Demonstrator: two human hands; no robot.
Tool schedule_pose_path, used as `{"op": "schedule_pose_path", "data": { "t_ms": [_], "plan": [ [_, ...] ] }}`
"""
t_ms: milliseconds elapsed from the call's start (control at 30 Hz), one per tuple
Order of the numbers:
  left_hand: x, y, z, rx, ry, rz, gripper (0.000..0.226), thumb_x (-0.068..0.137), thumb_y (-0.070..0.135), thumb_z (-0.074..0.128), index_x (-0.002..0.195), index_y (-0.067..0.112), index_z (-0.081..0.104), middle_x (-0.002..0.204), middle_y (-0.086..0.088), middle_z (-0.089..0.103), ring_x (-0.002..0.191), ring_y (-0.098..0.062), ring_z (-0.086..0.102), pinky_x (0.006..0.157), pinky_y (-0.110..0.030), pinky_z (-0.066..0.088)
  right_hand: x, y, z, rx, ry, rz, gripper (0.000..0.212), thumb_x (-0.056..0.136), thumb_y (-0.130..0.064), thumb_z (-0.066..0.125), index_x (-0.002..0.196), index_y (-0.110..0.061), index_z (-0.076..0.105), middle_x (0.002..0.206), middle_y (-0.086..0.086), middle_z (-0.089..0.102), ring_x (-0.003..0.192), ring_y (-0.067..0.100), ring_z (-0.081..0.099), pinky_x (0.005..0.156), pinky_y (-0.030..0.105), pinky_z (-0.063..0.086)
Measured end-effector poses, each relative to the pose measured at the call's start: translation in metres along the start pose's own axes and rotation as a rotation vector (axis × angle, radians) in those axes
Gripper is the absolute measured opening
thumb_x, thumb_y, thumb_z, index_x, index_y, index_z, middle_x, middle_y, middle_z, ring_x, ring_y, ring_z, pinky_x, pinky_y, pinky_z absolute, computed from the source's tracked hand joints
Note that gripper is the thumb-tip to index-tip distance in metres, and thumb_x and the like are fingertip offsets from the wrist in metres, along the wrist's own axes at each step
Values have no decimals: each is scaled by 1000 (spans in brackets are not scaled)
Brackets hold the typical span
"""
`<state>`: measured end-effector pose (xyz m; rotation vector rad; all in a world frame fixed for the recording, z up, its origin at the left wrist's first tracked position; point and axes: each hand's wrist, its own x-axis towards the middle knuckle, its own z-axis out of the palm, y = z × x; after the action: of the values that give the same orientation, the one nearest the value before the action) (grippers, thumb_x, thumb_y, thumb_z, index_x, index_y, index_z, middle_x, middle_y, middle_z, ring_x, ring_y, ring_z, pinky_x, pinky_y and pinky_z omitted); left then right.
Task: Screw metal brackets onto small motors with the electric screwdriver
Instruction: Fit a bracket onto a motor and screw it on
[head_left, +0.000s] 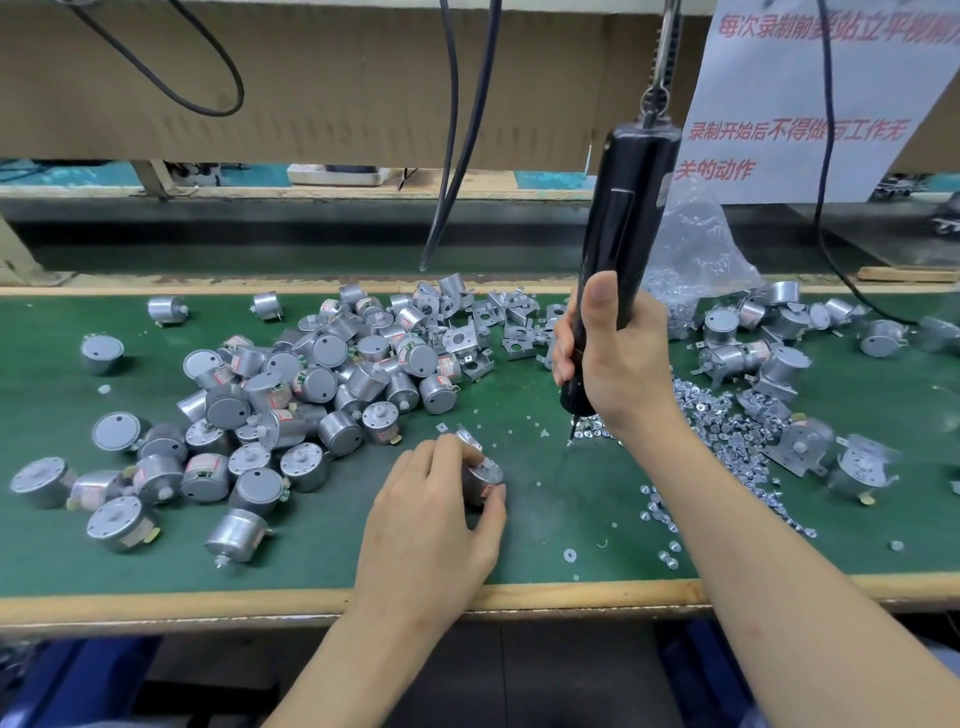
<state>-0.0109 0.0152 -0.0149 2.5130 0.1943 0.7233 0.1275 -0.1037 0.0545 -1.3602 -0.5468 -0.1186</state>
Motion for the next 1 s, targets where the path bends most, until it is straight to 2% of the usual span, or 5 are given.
{"op": "schedule_pose_path", "data": {
  "t_ms": [233, 500, 700, 1000],
  "plan": [
    [0, -1, 0, -26, -9, -29, 27, 78, 25, 76, 89, 22, 52, 81, 10, 57, 75, -16, 59, 69, -23, 35, -1, 2, 0, -7, -19, 6, 77, 70, -90, 58, 62, -14, 42, 50, 2, 47, 38, 21, 46, 45, 31, 40],
    [0, 0, -1, -7, 3, -64, 27, 78, 30, 76, 88, 23, 52, 81, 12, 60, 74, -13, 63, 64, -25, 40, -2, 5, 0, -31, -22, -2, 88, 73, -86, 59, 69, -1, 39, 51, 8, 45, 40, 25, 44, 46, 34, 41],
    [1, 2, -2, 14, 3, -68, 27, 79, 32, 75, 87, 22, 51, 83, 11, 61, 78, -16, 62, 65, -31, 46, -3, 5, 0, -34, -14, 2, 86, 74, -87, 58, 65, -3, 41, 50, 8, 46, 39, 24, 46, 46, 33, 41],
    [0, 3, -4, 30, -5, -76, 28, 79, 31, 73, 86, 22, 47, 84, 11, 59, 80, -18, 56, 65, -30, 41, -5, 5, -1, 41, -45, 11, 84, 75, -86, 57, 64, -4, 43, 52, 5, 50, 40, 23, 47, 45, 30, 40]
  ]
}}
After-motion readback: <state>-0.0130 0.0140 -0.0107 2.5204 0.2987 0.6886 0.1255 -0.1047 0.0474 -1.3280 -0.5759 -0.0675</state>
